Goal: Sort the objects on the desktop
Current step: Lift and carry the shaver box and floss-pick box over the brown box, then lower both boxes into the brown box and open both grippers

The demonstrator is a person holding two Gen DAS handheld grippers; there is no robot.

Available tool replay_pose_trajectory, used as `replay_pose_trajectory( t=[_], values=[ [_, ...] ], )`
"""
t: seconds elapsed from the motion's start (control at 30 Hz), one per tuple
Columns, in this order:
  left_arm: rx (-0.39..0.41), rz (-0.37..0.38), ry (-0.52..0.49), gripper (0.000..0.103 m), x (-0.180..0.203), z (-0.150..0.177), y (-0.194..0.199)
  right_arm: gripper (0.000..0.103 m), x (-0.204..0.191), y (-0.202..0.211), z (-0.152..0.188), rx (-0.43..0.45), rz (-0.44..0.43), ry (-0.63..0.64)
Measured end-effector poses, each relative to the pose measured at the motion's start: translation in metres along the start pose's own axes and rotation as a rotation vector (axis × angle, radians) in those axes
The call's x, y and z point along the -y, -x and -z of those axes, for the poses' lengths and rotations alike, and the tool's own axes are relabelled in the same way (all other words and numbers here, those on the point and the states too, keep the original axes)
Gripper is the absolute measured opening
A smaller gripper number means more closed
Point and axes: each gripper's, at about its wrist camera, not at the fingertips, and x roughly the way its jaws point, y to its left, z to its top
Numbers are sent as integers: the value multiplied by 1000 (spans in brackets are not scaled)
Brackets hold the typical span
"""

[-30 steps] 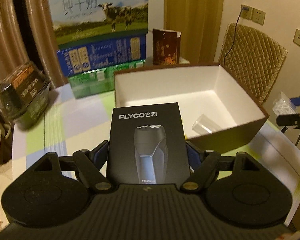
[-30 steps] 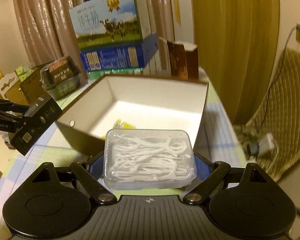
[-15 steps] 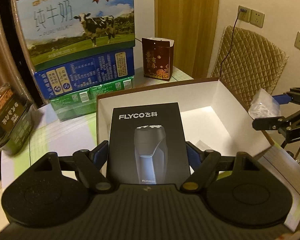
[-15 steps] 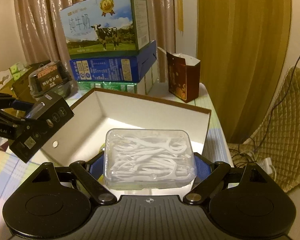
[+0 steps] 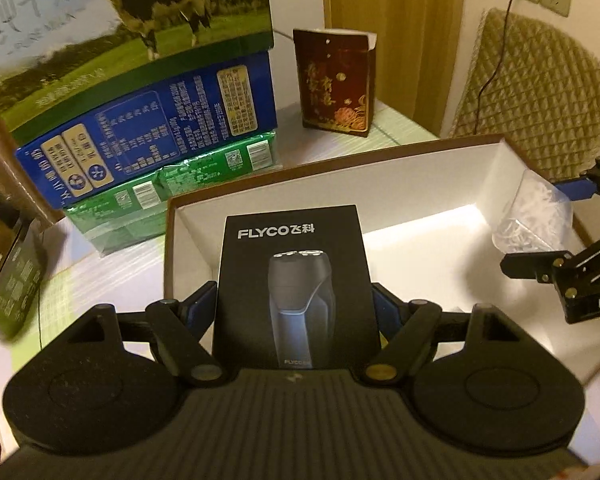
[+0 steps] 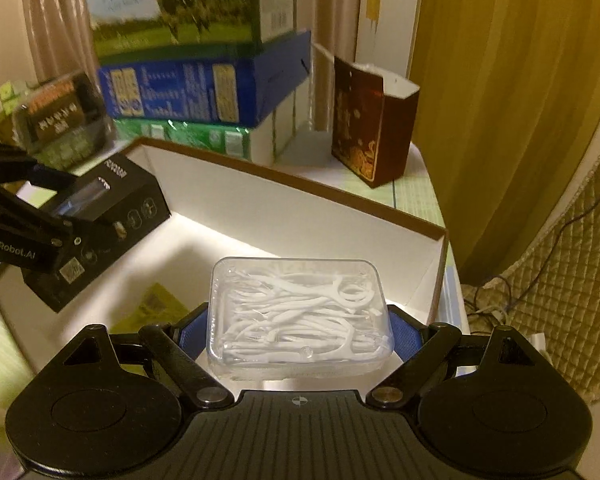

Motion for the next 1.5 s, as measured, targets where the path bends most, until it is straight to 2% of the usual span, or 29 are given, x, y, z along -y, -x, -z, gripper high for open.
replay_pose_trajectory(
  t=[0.37, 0.67, 0.93, 1.13, 1.3, 1.37, 1.5],
  values=[
    [-97, -51, -32, 77, 9, -13, -63, 86, 8, -36, -10, -45, 9, 42],
    [-147, -73, -42, 79, 9, -10, -86, 86, 9, -44, -6, -57, 22, 80],
    [-93, -68, -54, 81, 9, -17, -73, 86, 8, -43, -9, -53, 29, 98],
    [-85, -74, -44, 84, 4, -20, -62, 86, 7, -45, -9, -50, 56, 124],
    [-74, -68, -26, 88, 0, -19, -56, 87, 5, -42, -8, -3, 97, 162],
    [-66, -66, -20, 89, -2, -19, -52, 96, 2, -36, -8, 28, 108, 184],
    [-43, -56, 0, 93, -5, -17, -38, 100, 3, -22, -8, 55, 71, 159]
  ],
)
